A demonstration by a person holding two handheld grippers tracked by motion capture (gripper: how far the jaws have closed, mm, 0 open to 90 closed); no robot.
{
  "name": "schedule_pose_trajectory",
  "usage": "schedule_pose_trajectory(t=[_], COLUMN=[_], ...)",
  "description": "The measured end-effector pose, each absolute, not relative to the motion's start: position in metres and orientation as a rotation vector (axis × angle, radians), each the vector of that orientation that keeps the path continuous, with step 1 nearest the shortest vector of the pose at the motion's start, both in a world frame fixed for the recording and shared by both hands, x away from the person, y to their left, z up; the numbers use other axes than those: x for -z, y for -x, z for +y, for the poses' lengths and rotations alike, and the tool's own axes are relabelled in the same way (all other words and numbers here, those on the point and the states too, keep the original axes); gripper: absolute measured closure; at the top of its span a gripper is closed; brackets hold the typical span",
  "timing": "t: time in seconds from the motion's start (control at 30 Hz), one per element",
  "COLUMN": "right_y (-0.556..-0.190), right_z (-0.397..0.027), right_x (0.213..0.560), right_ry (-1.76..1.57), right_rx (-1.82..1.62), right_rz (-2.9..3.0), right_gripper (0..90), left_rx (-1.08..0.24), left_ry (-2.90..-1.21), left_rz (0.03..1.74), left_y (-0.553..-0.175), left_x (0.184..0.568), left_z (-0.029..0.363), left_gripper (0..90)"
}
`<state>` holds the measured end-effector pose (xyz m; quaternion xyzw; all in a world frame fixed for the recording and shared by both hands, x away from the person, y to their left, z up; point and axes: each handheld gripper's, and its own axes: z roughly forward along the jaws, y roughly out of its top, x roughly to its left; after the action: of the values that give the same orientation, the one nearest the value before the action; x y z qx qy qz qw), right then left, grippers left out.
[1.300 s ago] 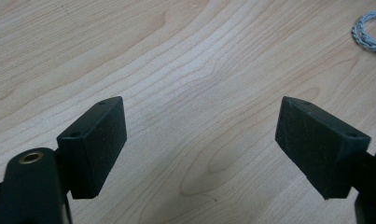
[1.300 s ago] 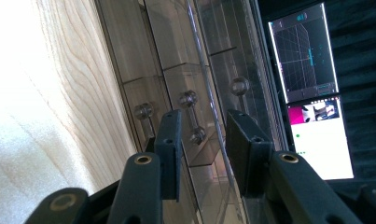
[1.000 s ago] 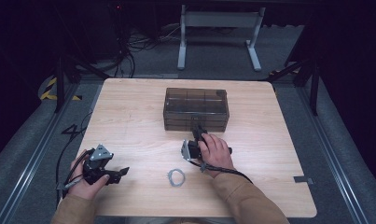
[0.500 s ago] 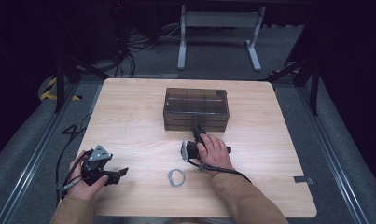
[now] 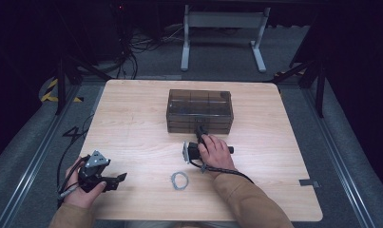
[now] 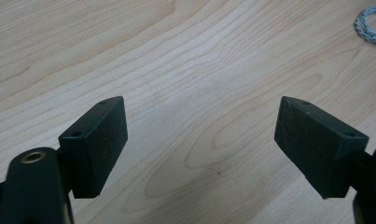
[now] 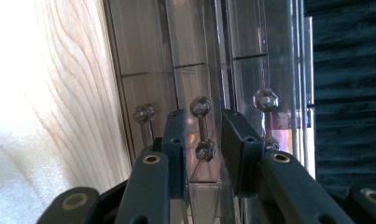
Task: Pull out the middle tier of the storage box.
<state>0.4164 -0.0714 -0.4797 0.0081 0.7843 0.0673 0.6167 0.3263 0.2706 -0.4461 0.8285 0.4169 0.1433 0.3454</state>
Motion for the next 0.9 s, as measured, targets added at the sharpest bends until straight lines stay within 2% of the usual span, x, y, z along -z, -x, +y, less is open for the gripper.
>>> schedule_pose_trajectory(t=[0.9], right_y=[-0.4214], right_z=[-0.0654], right_x=[0.4893], right_ry=[0.038], right_rx=[-0.067], right_rz=[1.756], right_gripper=[78.2], left_rx=[-0.370], left_ry=[-2.145], left_rz=[1.099], left_y=[-0.3226], left_x=[0.4469], left_z=[0.2743], left_gripper=[18.3])
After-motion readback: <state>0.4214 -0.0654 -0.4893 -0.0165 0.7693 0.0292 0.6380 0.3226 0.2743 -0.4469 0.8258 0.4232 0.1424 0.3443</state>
